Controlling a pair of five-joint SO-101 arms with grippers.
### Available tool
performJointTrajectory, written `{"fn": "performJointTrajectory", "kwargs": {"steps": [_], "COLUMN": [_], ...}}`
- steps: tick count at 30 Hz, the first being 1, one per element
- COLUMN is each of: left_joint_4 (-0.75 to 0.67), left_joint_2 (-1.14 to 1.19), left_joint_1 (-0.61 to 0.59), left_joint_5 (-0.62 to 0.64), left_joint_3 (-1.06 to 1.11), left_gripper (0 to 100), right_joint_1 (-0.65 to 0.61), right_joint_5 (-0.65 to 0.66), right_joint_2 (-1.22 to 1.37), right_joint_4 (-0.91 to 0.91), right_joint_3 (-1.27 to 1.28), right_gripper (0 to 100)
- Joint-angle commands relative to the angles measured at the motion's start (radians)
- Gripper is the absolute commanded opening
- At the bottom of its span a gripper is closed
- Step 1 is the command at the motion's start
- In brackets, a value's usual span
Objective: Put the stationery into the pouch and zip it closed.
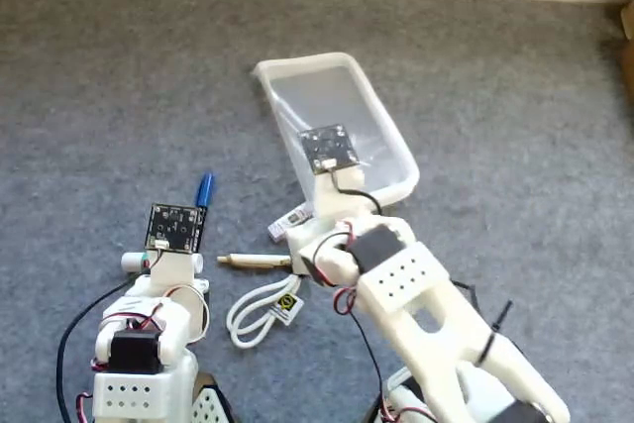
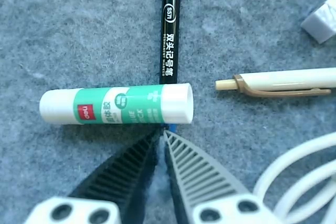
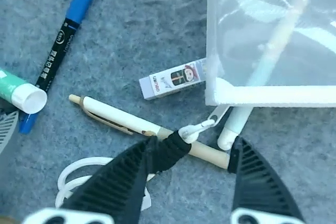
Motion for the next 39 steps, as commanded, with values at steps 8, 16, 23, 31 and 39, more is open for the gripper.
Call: {"fn": "performJointTrajectory", "kwargs": {"steps": [8,16,23,31,39], "left_joint_4": [0.005,0.005,0.005,0.005,0.005], "left_joint_2": [-0.007,-0.007,-0.007,-0.007,-0.007], "left_joint_1": [-0.008,-0.008,-0.008,-0.008,-0.008], "left_joint_5": [-0.008,-0.008,-0.008,-0.008,-0.008], "left_joint_3": [0.019,0.019,0.019,0.019,0.019], "left_gripper": [1,1,1,1,1], "right_joint_1": [-0.021,-0.018,-0.012,0.047,0.088], "right_joint_5": [-0.058,-0.054,-0.005,0.138,0.442], "right_joint_2": [0.223,0.263,0.257,0.263,0.265], "right_joint_4": [-0.147,-0.14,-0.081,0.191,0.308], "right_joint_3": [-0.067,-0.067,-0.068,-0.269,-0.341], "right_gripper": [21.7,13.2,2.6,2.3,2.3]}}
